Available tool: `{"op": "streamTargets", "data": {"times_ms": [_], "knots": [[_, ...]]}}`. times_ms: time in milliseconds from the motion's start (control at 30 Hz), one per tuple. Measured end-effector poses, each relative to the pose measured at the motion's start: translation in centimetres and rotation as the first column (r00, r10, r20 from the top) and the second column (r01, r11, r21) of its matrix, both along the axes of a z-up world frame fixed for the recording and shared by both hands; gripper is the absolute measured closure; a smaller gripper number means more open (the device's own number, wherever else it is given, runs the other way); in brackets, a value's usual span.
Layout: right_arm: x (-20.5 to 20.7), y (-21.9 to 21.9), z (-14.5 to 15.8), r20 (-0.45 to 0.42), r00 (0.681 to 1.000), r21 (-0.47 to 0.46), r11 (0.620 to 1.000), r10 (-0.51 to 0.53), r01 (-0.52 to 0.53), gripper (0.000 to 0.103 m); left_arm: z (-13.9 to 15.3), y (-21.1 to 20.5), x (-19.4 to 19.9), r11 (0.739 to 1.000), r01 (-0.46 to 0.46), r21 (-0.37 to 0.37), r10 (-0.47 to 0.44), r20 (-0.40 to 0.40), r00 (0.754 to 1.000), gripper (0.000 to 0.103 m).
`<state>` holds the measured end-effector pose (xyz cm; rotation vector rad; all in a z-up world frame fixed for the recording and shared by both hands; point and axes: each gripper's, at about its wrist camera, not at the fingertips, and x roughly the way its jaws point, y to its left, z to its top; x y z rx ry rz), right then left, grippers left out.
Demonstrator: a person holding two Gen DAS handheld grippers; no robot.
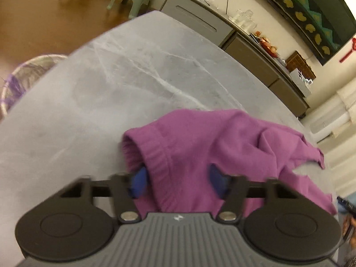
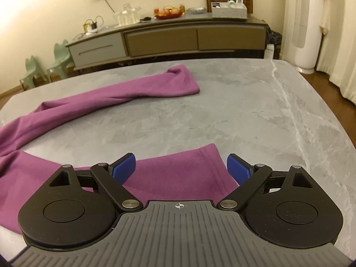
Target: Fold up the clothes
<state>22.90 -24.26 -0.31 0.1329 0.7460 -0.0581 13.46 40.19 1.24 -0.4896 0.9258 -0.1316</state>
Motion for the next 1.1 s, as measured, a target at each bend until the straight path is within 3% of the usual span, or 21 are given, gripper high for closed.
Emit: {"op": "streamTargets", "data": {"times_ms": [100, 267, 500, 567, 600, 633, 733, 867, 933, 1000, 1067, 1100], "knots": [[2.3, 0.0, 0.3, 0.006, 1.000, 0.028, 0.999, 0.016, -0.016, 0.011, 1.5, -2.0, 1.4, 0.996, 0.045, 0.071, -0.051, 0.075, 0.996, 0.098], [10.2, 0.4, 1.8, 0.048, 0.999, 0.095, 0.995, -0.009, 0.005, 0.008, 3.4, -2.7, 2.4, 0.994, 0.042, 0.103, -0.057, 0.146, 0.988, 0.099], [22.1, 0.0, -2.2, 0.007, 0.997, 0.007, 0.997, -0.076, 0.076, 0.012, 5.1, -3.6, 3.2, 0.989, 0.022, 0.145, -0.054, 0.225, 0.973, 0.099], [23.9, -0.3, -3.3, -0.017, 0.999, -0.002, 0.999, -0.046, 0.046, 0.034, 6.8, -3.3, 2.9, 0.990, 0.003, 0.139, -0.047, 0.314, 0.948, 0.099], [24.2, -0.7, -3.3, -0.025, 0.999, -0.002, 1.000, -0.029, 0.029, 0.087, 7.8, -3.0, 2.7, 0.991, -0.012, 0.133, -0.038, 0.361, 0.932, 0.099], [24.0, -1.0, -2.7, -0.018, 1.000, 0.001, 1.000, -0.015, 0.015, 0.102, 8.7, -2.8, 2.6, 0.991, -0.025, 0.132, -0.030, 0.400, 0.916, 0.099], [23.1, -2.3, -0.6, 0.017, 1.000, 0.021, 0.999, 0.026, -0.026, 0.102, 10.8, -1.9, 2.0, 0.989, -0.065, 0.130, -0.005, 0.481, 0.877, 0.099], [17.3, -5.5, 5.5, 0.182, 0.983, 0.147, 0.988, 0.024, -0.051, 0.102, 12.1, -0.8, 1.5, 0.984, -0.124, 0.124, 0.040, 0.531, 0.846, 0.099], [14.6, -7.5, 7.9, 0.239, 0.971, 0.235, 0.971, -0.026, -0.032, 0.102, 12.4, -0.5, 2.3, 0.983, -0.151, 0.099, 0.073, 0.546, 0.835, 0.099], [13.7, -9.8, 8.8, 0.235, 0.964, 0.322, 0.946, -0.124, 0.043, 0.102, 12.2, -0.6, 5.1, 0.975, -0.192, 0.115, 0.104, 0.524, 0.845, 0.099], [15.5, -11.9, 7.4, 0.137, 0.957, 0.357, 0.914, -0.254, 0.192, 0.100, 10.8, -1.0, 9.4, 0.961, -0.228, 0.155, 0.137, 0.451, 0.882, 0.099], [16.6, -12.7, 6.2, 0.070, 0.944, 0.344, 0.896, -0.322, 0.281, 0.091, 9.7, -1.2, 11.8, 0.957, -0.237, 0.170, 0.153, 0.401, 0.903, 0.099]]}}
